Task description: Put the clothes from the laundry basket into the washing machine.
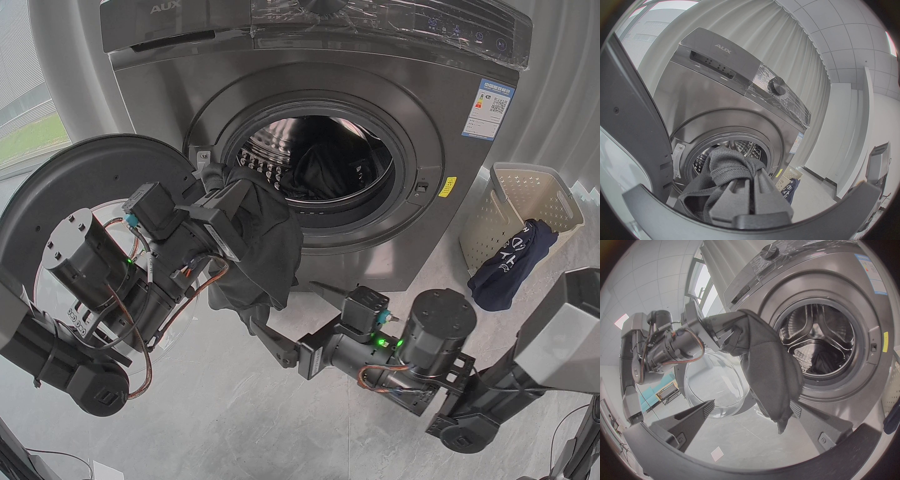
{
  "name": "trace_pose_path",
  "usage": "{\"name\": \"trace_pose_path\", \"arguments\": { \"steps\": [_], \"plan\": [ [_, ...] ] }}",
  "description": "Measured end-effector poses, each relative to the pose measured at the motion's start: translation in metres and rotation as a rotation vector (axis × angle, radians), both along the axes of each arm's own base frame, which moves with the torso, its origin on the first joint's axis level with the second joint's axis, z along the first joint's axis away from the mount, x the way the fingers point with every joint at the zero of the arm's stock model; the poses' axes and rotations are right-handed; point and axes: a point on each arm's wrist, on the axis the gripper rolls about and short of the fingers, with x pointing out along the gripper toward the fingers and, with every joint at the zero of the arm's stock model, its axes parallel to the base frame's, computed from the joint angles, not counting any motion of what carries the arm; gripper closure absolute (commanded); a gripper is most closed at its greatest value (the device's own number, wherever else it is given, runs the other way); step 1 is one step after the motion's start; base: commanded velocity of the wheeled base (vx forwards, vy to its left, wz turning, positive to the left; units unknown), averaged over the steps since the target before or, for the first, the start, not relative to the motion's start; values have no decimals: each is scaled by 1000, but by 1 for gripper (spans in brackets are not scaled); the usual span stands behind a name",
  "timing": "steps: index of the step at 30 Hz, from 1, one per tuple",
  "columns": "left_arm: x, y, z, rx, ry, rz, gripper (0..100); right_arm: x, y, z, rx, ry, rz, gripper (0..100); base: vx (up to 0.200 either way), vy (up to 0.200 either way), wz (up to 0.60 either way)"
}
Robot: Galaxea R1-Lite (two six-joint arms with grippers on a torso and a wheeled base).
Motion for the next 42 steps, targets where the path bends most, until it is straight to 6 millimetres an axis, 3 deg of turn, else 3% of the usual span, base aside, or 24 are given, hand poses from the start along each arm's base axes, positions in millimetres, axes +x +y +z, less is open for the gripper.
{"name": "trace_pose_path", "arguments": {
  "steps": [10, 16, 22, 29, 42],
  "plan": [
    [1, -1, -1, 0, 1, -1, 100, 32, 31, -19, -7, -34, 6, 0, 0, 0, 0],
    [1, -1, 0, -3, -1, 0, 100, 55, 31, -27, -4, -44, -38, 0, 0, 0, 0],
    [1, -1, 0, -4, -2, -1, 100, 68, 22, -24, 4, -51, -88, 0, 0, 0, 0],
    [1, -1, 0, -5, -1, -1, 100, 74, 6, -2, 38, -82, -134, 0, 0, 0, 0],
    [1, -1, 0, -7, -1, 4, 100, 82, -40, 28, 54, -120, -247, 0, 0, 0, 0]
  ]
}}
